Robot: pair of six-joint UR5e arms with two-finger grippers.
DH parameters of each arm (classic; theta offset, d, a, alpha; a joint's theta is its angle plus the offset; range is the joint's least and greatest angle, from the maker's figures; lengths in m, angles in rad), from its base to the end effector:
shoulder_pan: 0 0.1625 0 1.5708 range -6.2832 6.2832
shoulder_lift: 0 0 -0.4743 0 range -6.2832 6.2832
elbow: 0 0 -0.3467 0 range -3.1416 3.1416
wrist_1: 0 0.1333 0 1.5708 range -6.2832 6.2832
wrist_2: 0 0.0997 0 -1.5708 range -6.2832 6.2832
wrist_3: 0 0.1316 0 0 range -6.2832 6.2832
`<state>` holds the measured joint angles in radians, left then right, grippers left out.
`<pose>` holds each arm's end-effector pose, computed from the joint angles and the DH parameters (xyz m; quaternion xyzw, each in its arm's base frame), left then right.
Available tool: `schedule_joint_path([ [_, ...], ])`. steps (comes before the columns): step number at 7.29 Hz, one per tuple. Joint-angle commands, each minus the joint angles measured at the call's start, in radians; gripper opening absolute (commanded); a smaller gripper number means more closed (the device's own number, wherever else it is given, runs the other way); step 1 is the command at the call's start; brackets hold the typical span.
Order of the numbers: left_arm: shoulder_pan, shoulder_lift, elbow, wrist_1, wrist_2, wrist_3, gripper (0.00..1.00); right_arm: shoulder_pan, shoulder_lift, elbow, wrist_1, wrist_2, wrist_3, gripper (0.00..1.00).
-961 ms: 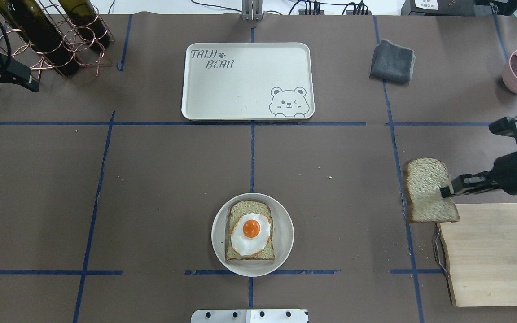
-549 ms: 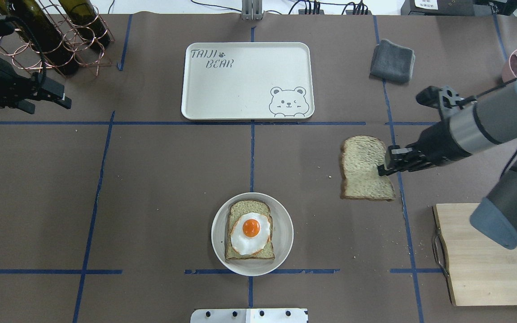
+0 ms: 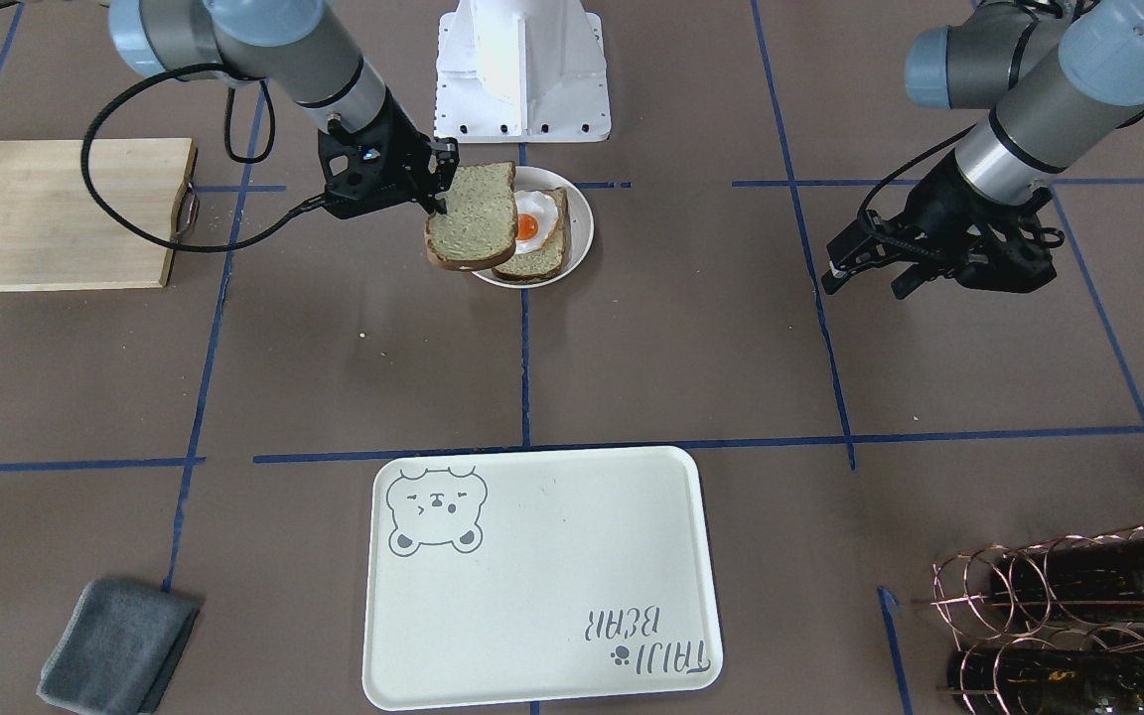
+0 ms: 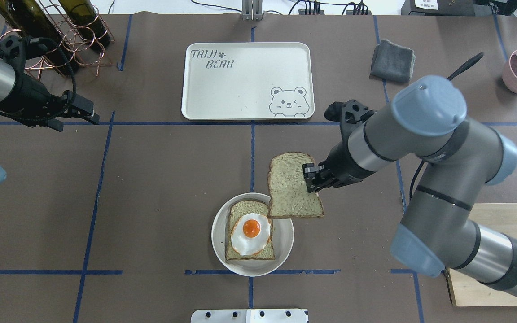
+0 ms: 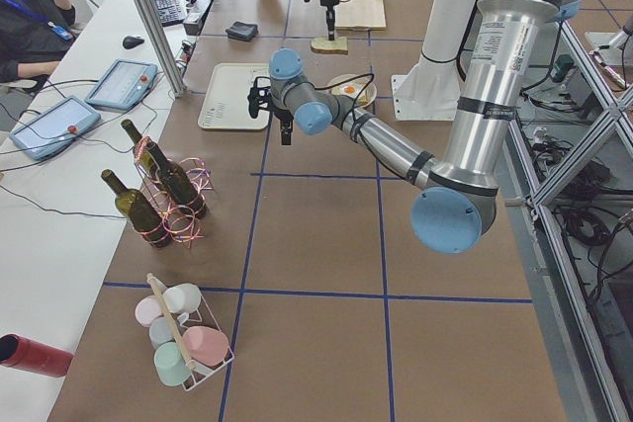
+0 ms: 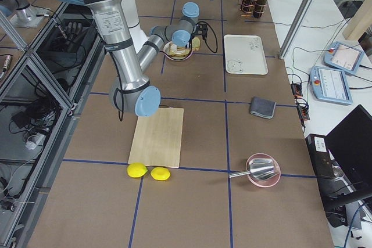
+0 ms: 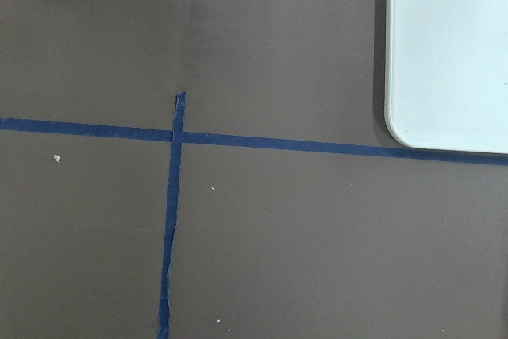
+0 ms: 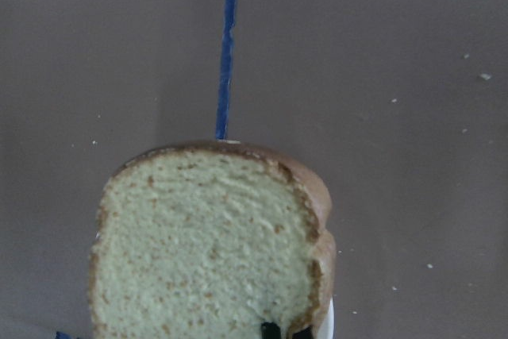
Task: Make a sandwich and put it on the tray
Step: 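Lift the bread slice with the right gripper and carry it over the plate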
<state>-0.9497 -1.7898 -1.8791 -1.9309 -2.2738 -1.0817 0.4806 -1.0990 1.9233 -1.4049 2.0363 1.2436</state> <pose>0.2770 -0.4700 0.4371 0.0317 0.5081 -0.0497 0.8593 -0.5013 -0.3451 0.3116 -0.0049 -0.5049 -0.0437 0.8621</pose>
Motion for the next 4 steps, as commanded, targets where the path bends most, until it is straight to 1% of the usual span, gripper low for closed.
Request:
schedule_joint_path([
  [1, 0.009, -0.002, 0.002, -0.003, 0.002, -0.01, 1.0, -0.08, 0.073, -0.078, -0.008, -0.09, 0.01, 0.0],
  [3, 0.011, -0.003, 0.003, -0.003, 0.002, -0.015, 1.0, -0.097, 0.088, -0.108, -0.005, -0.123, 0.01, 0.0],
  [4, 0.012, -0.005, 0.003, -0.003, 0.002, -0.015, 1.0, -0.105, 0.108, -0.13, -0.005, -0.125, 0.01, 0.0],
])
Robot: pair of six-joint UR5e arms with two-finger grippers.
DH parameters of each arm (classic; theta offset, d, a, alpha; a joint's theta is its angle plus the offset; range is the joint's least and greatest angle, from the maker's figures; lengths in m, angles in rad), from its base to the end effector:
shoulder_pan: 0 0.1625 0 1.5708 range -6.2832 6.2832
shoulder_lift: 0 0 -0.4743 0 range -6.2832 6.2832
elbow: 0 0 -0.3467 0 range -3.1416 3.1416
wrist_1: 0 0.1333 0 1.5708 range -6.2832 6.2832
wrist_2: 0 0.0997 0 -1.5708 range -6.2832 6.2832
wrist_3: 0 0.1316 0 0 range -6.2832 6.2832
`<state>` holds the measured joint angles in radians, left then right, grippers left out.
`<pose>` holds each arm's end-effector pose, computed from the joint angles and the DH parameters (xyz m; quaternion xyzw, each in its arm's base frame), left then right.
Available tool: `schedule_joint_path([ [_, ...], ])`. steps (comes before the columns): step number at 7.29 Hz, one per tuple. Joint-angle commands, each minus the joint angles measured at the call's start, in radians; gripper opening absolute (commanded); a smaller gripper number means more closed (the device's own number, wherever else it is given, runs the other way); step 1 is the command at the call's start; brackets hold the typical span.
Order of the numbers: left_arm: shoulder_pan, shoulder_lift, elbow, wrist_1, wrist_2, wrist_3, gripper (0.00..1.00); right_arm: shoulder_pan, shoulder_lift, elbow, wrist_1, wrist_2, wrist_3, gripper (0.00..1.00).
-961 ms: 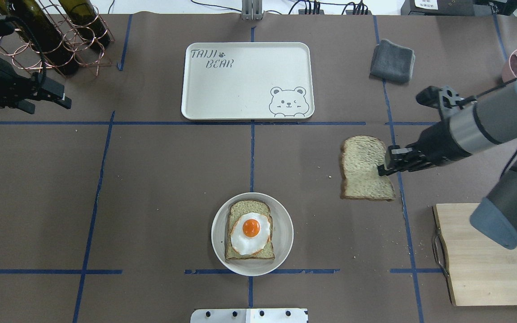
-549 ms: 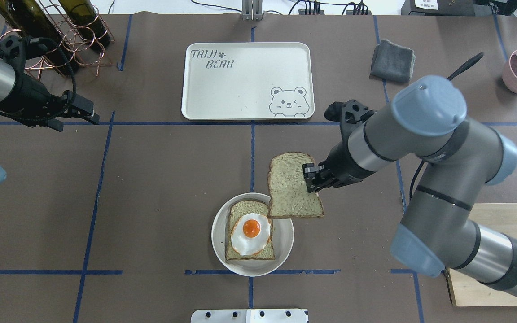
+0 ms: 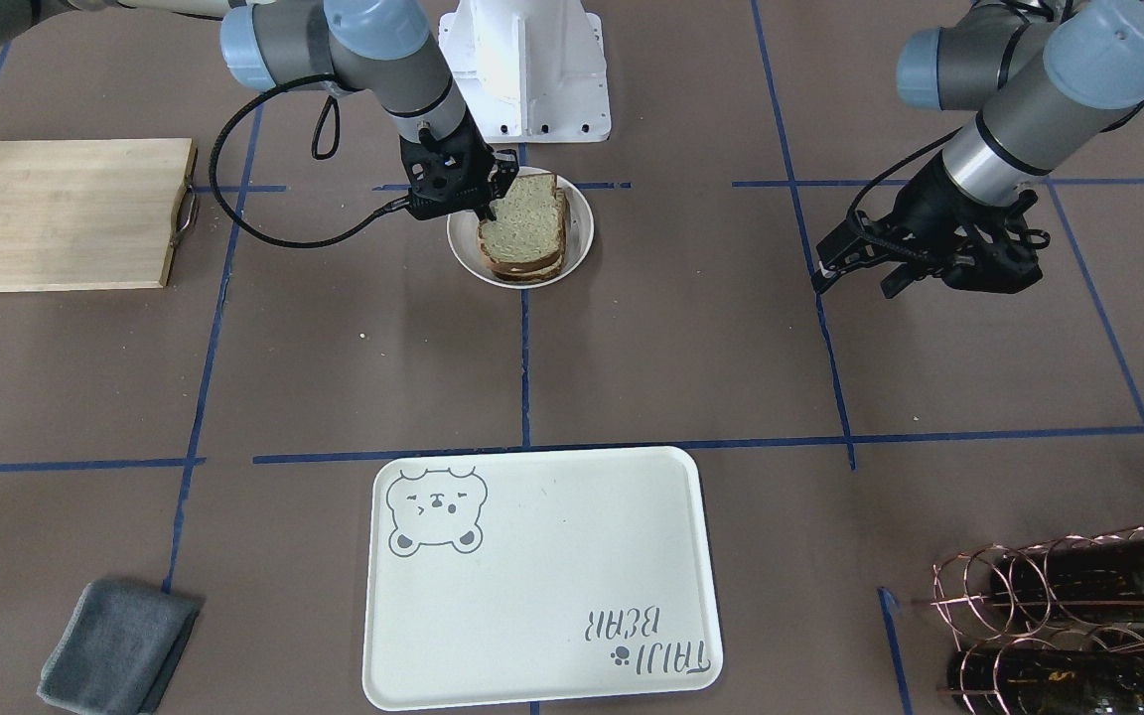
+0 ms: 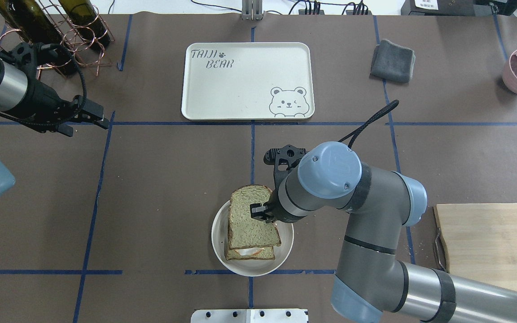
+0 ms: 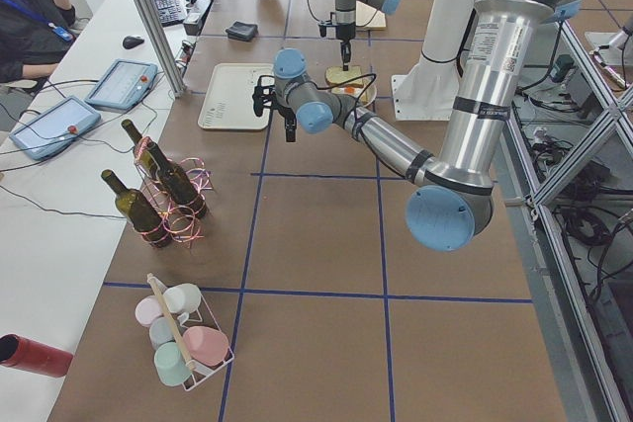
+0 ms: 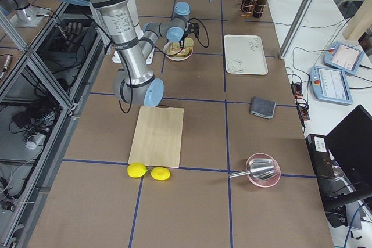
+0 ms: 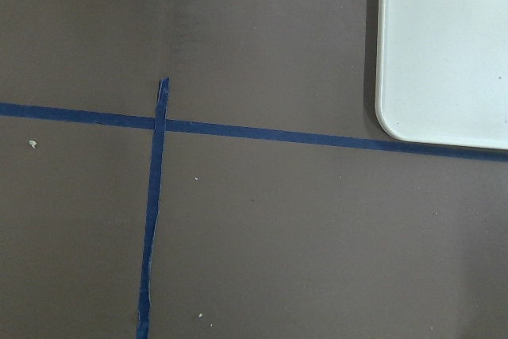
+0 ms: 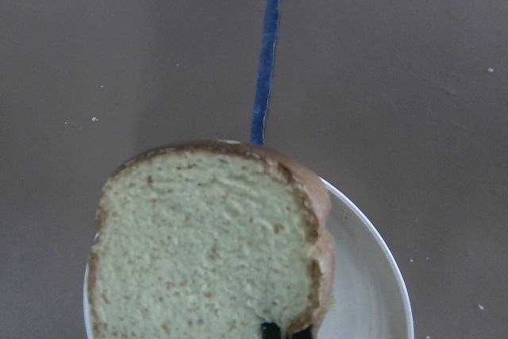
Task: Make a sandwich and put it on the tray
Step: 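Lower the bread onto the egg toast and open the right gripper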
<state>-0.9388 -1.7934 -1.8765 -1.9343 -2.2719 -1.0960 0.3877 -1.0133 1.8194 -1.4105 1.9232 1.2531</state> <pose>0.2829 -0.4683 0.4359 0.0274 0.5092 -0.0507 0.8587 -0.5678 -0.3268 0.3030 0.0123 -0.4829 -0.0509 0.8741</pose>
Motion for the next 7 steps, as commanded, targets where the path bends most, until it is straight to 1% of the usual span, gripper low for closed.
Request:
schedule_joint_path([
  [1, 0.002, -0.001, 0.002, 0.0, 0.0, -0.001, 1.0, -0.013, 0.019, -0.031, -0.001, -0.012, 0.0, 0.0],
  [3, 0.002, -0.014, 0.01, 0.001, 0.0, -0.002, 1.0, -0.012, 0.009, -0.028, -0.007, -0.01, 0.0, 0.0],
  [4, 0.005, -0.017, 0.014, 0.0, 0.0, -0.002, 1.0, -0.012, -0.001, -0.026, -0.008, -0.01, 0.0, 0.21],
  [5, 0.026, -0.027, 0.019, 0.0, 0.002, -0.002, 1.0, -0.012, -0.01, -0.02, -0.008, -0.012, 0.0, 0.99],
  [6, 0.055, -0.038, 0.017, 0.0, 0.033, -0.014, 1.0, -0.003, -0.008, -0.012, -0.007, -0.01, -0.001, 1.0],
  [7, 0.099, -0.061, 0.017, 0.0, 0.067, -0.08, 1.0, 0.034, -0.016, 0.015, -0.03, 0.006, -0.003, 1.0],
])
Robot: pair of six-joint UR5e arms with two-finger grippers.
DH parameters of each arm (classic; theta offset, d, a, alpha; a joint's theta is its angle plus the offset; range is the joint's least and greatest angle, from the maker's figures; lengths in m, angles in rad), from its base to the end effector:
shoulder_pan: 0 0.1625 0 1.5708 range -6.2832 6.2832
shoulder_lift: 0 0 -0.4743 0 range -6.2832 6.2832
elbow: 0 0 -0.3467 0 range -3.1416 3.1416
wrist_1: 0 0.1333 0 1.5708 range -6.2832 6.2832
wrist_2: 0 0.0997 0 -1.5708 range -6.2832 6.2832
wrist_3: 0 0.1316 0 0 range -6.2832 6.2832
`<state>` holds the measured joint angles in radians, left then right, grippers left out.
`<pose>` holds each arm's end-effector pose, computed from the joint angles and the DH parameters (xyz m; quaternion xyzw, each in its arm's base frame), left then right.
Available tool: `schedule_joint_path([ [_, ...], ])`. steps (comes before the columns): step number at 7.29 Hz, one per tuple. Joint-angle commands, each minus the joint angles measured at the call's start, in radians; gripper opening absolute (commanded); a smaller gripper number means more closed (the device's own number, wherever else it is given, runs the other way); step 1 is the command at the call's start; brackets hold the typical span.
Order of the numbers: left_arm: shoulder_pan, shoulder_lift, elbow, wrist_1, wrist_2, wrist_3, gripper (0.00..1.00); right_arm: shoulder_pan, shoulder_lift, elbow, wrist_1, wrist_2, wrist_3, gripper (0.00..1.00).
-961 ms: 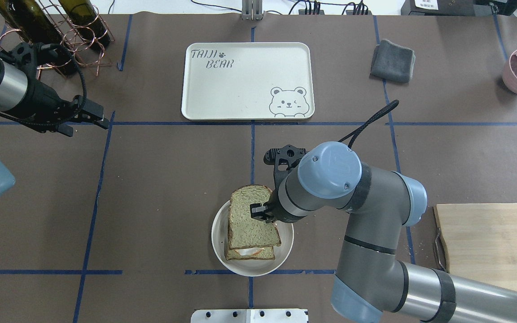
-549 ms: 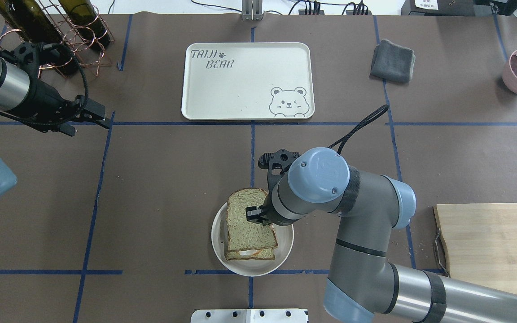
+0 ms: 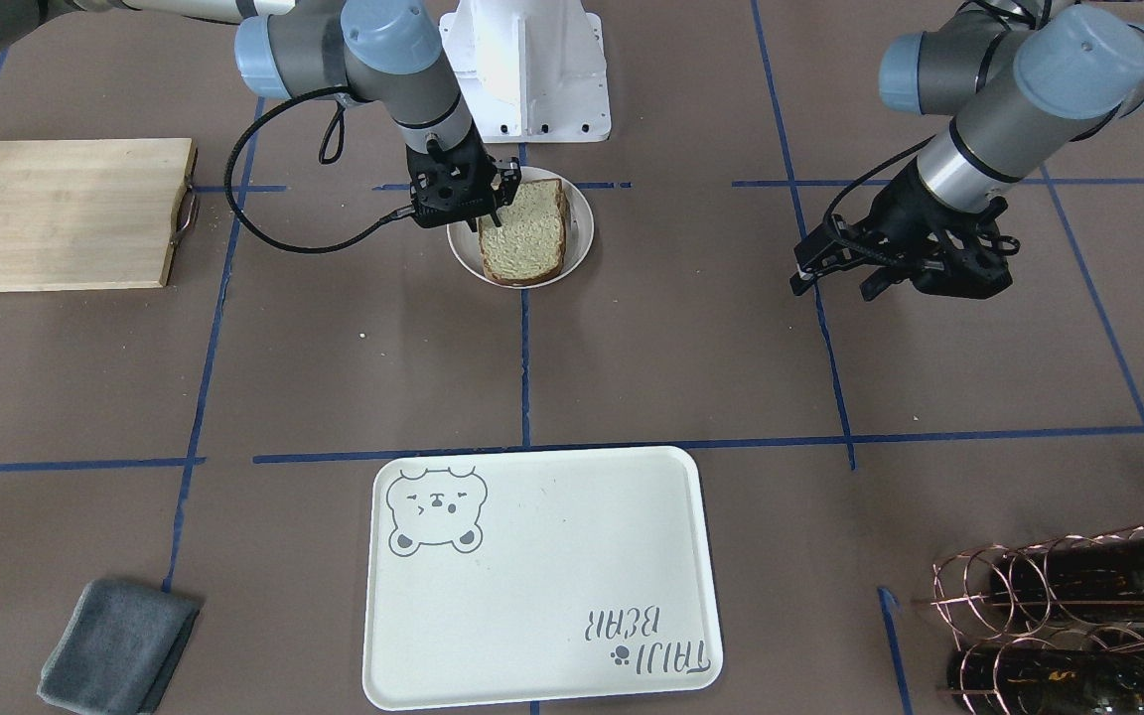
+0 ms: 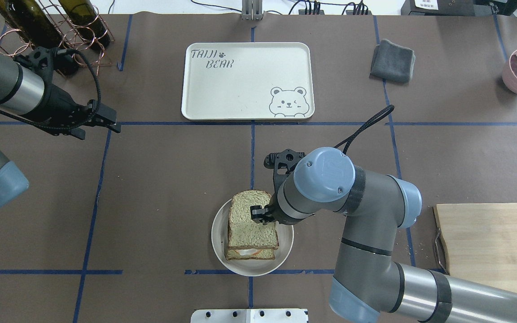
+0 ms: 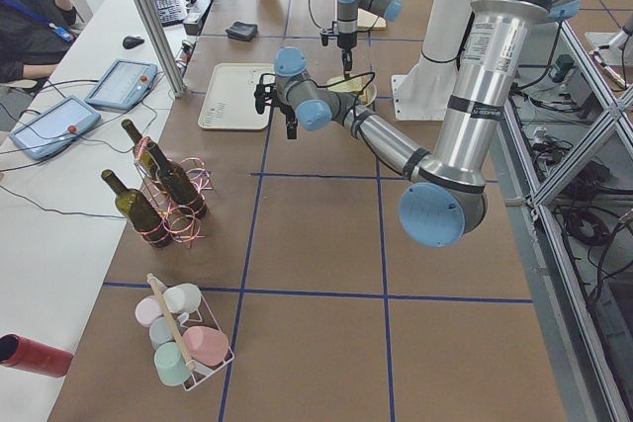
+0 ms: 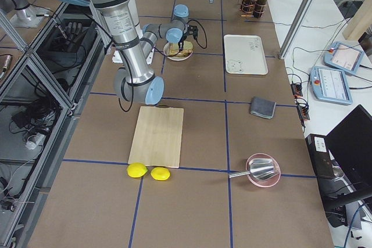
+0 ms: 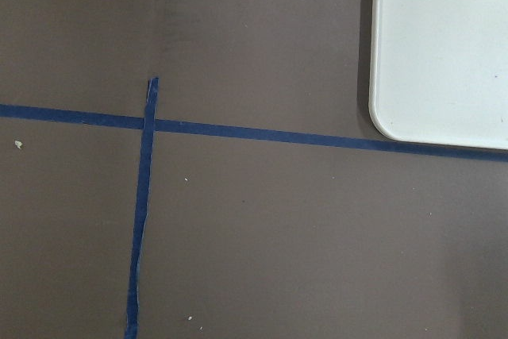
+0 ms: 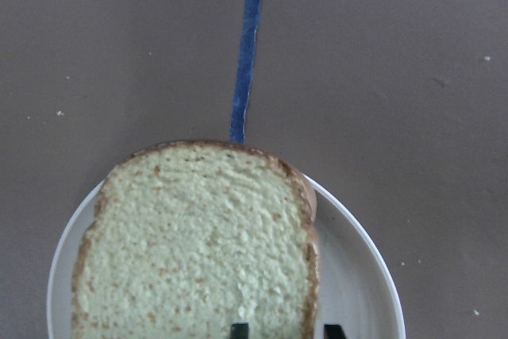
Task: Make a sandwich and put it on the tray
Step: 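Lower the bread onto the egg toast and open the right gripper, then reach the left gripper to the plate rim while the right arm withdraws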
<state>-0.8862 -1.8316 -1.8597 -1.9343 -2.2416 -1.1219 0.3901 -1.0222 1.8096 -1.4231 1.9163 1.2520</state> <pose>0.3145 -0.4667 0.4237 0.0257 0.5099 -0.0422 0.8588 -0.5682 -0.3296 0.3149 0.0102 -0.4696 -0.0461 0.8816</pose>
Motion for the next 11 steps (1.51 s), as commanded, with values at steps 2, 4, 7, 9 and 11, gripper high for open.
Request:
schedule_joint_path([
  [2, 0.151, -0.078, -0.003, 0.001, 0.088, -0.181, 1.0, 0.116, -0.007, 0.094, -0.155, 0.046, -0.02, 1.0],
  [4, 0.309, -0.132, -0.012, 0.011, 0.203, -0.335, 1.0, 0.212, -0.012, 0.103, -0.212, 0.078, -0.041, 1.0],
  [7, 0.478, -0.156, 0.008, 0.012, 0.324, -0.412, 0.6, 0.32, -0.038, 0.172, -0.4, 0.092, -0.341, 1.0],
  [9, 0.5, -0.196, 0.078, 0.008, 0.324, -0.426, 0.53, 0.375, -0.056, 0.189, -0.41, 0.156, -0.367, 1.0],
  [11, 0.507, -0.196, 0.088, 0.002, 0.324, -0.426, 0.5, 0.375, -0.058, 0.192, -0.413, 0.156, -0.367, 1.0],
])
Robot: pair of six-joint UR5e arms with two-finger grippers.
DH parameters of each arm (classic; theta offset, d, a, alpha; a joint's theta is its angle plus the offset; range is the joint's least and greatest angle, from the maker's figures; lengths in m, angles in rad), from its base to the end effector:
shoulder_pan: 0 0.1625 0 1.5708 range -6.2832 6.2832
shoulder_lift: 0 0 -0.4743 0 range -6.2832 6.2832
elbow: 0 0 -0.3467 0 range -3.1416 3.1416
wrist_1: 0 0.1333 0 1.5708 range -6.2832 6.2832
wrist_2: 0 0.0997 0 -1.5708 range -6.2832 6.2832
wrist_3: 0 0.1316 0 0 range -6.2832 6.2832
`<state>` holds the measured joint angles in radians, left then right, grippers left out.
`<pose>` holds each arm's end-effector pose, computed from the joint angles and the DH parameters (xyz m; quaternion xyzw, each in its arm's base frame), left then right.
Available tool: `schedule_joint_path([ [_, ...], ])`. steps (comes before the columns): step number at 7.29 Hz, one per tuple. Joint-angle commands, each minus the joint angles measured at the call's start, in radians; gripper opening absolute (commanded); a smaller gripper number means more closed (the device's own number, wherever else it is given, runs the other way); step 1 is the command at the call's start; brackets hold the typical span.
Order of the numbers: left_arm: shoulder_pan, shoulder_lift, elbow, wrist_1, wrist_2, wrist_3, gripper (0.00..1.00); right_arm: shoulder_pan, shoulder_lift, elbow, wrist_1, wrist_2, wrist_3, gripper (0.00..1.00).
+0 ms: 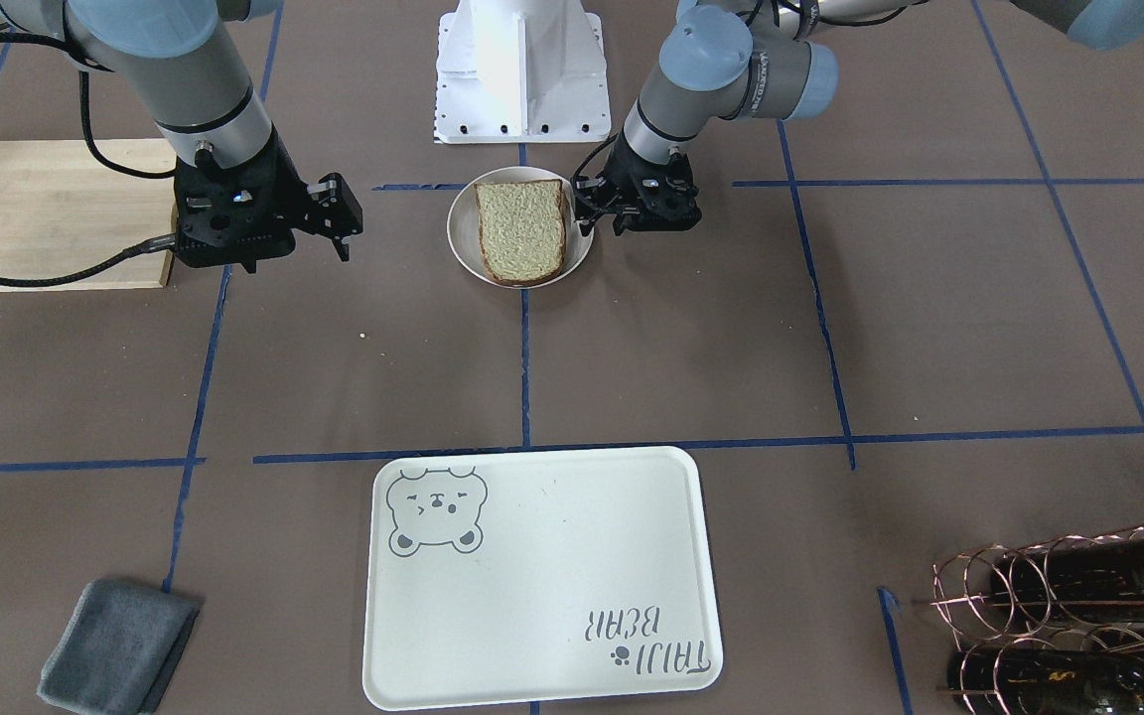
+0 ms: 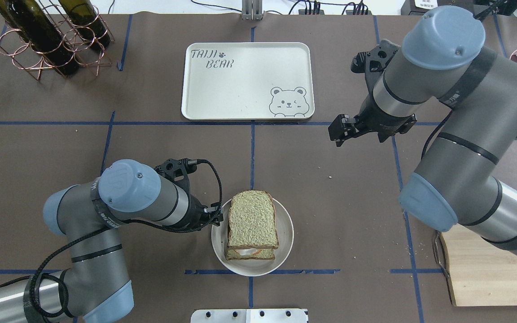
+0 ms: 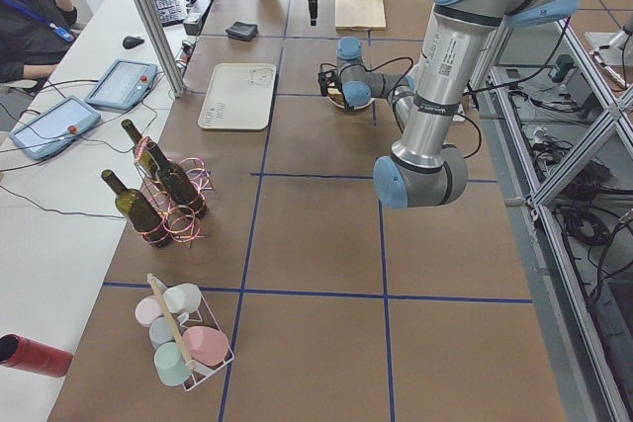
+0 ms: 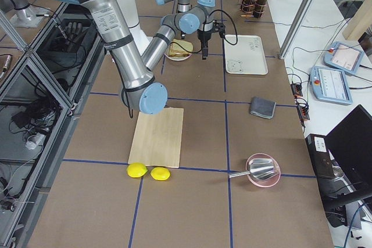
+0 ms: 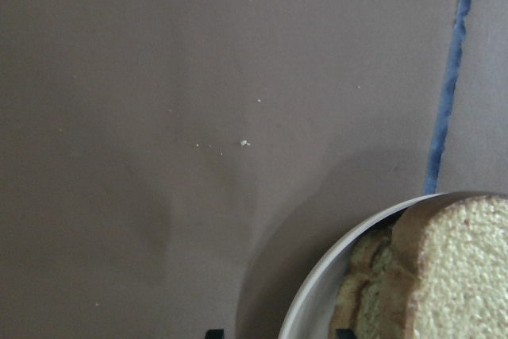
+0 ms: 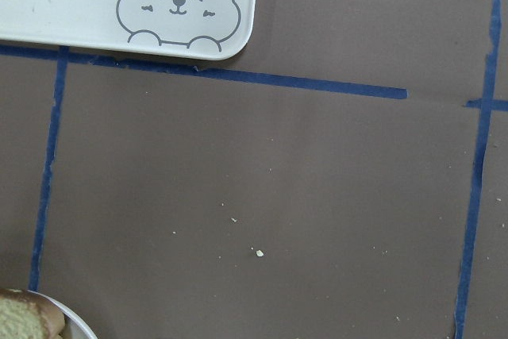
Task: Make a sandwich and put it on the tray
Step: 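Reach the left gripper to the plate rim while the right arm withdraws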
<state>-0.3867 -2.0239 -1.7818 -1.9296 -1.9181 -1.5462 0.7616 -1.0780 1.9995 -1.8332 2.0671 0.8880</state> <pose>0.5577 -0.3227 0.3546 -0.0491 0.5027 -0.0715 0.8601 -0.3737 -0.4539 0.3346 0.0330 -0.3890 -0.0433 0.9196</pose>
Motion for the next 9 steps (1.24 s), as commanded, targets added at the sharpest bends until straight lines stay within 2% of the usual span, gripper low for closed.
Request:
schedule_joint_path([
  [1, 0.022, -0.006, 0.012, -0.003, 0.001, -0.002, 0.49, 0.005, -0.002, 0.004, -0.003, 0.005, -0.003, 1.0],
  [4, 0.063, -0.031, 0.047, -0.003, -0.001, -0.003, 0.46, 0.005, -0.003, 0.004, -0.003, 0.005, -0.003, 1.0],
  [5, 0.062, -0.033, 0.048, -0.003, 0.001, -0.003, 0.37, 0.005, -0.003, 0.004, -0.003, 0.005, -0.003, 1.0],
  [7, 0.06, -0.032, 0.033, 0.0, 0.002, -0.003, 0.03, 0.005, -0.002, 0.005, -0.003, 0.005, -0.003, 1.0],
  [9, 0.045, -0.029, 0.033, 0.0, 0.001, -0.003, 0.0, 0.01, -0.003, 0.007, -0.003, 0.007, -0.003, 1.0],
])
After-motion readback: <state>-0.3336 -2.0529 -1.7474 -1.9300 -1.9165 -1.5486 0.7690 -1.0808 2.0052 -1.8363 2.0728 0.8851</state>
